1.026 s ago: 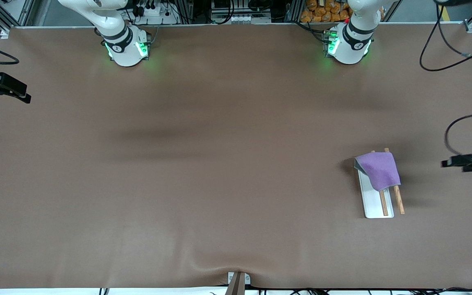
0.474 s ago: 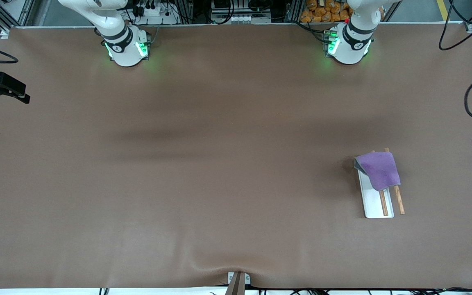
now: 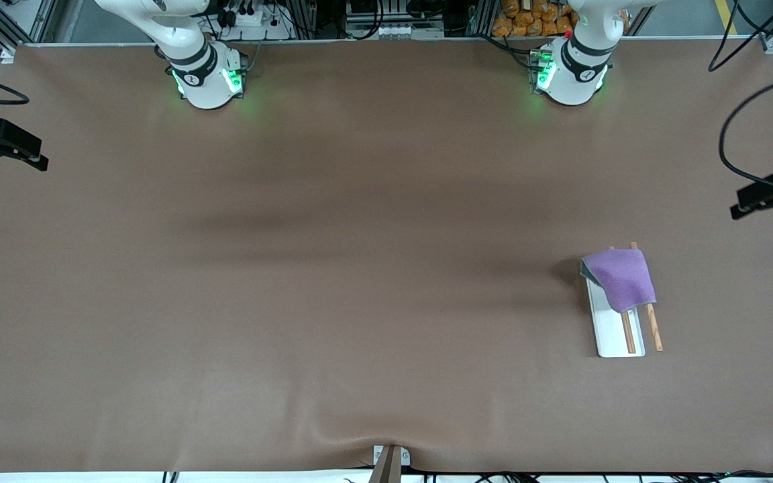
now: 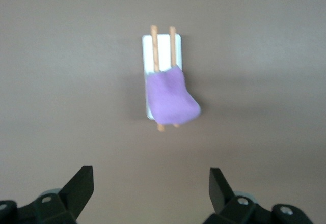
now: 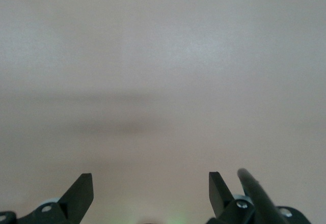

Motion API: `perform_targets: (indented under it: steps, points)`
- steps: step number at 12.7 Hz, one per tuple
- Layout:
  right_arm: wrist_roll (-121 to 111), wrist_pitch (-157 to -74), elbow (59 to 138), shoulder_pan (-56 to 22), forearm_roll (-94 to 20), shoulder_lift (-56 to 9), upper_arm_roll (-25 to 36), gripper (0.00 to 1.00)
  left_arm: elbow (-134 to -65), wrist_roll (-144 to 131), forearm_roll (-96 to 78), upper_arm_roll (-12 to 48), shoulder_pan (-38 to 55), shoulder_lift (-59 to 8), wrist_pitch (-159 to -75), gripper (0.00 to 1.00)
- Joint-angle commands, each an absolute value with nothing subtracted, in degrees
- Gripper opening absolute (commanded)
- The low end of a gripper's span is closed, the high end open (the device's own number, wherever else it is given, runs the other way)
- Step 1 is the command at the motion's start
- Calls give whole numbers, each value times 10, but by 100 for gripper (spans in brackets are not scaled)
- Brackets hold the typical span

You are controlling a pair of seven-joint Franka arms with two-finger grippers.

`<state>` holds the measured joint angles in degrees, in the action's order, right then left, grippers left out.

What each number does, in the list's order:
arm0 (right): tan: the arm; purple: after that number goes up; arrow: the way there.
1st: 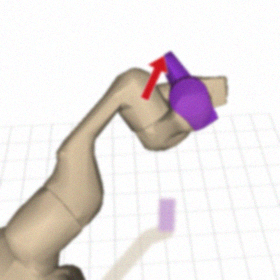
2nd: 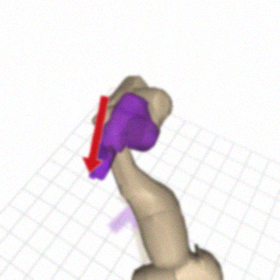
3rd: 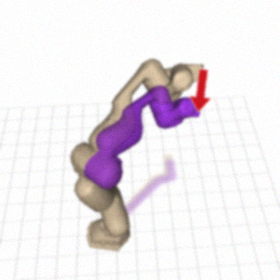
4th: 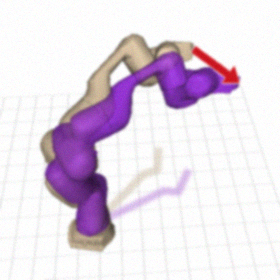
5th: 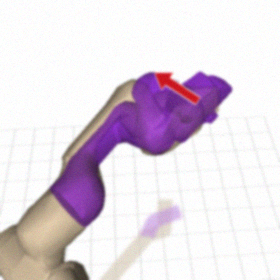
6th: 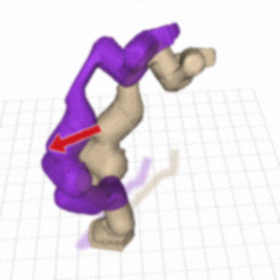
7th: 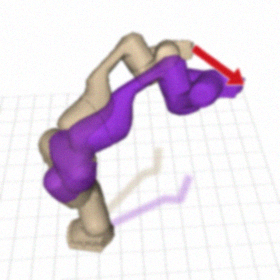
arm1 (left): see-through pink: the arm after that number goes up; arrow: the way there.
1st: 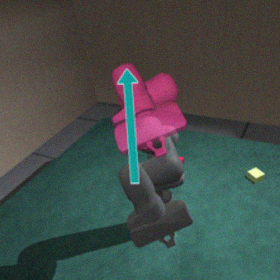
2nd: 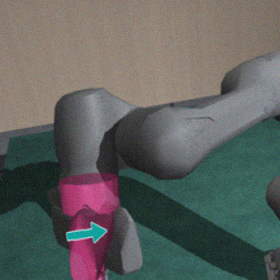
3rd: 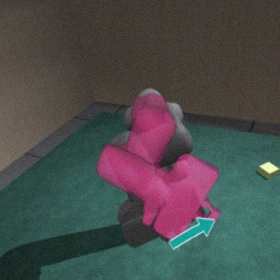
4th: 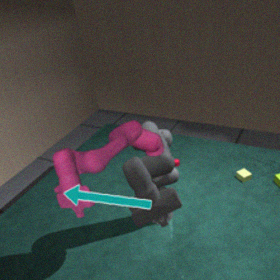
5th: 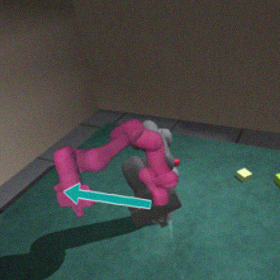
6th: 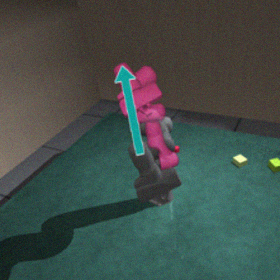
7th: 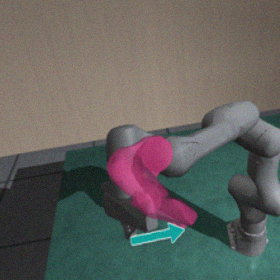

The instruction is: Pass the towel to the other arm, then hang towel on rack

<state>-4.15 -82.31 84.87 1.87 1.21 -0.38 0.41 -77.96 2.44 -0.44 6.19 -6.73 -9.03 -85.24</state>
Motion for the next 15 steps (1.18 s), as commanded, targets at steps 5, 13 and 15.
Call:
perform_targets:
  steps: [5,13,15]
  points:
    - [-50,-841,861,21,17,8,4,100,-862,-59,-13,81,-35,-11,-828,100]
    - [-49,-838,859,29,10,7,4,100,-875,-83,-12,86,-31,9,-821,100]
    - [-48,-837,860,30,10,7,4,100,-856,-86,-3,85,-31,3,-821,100]
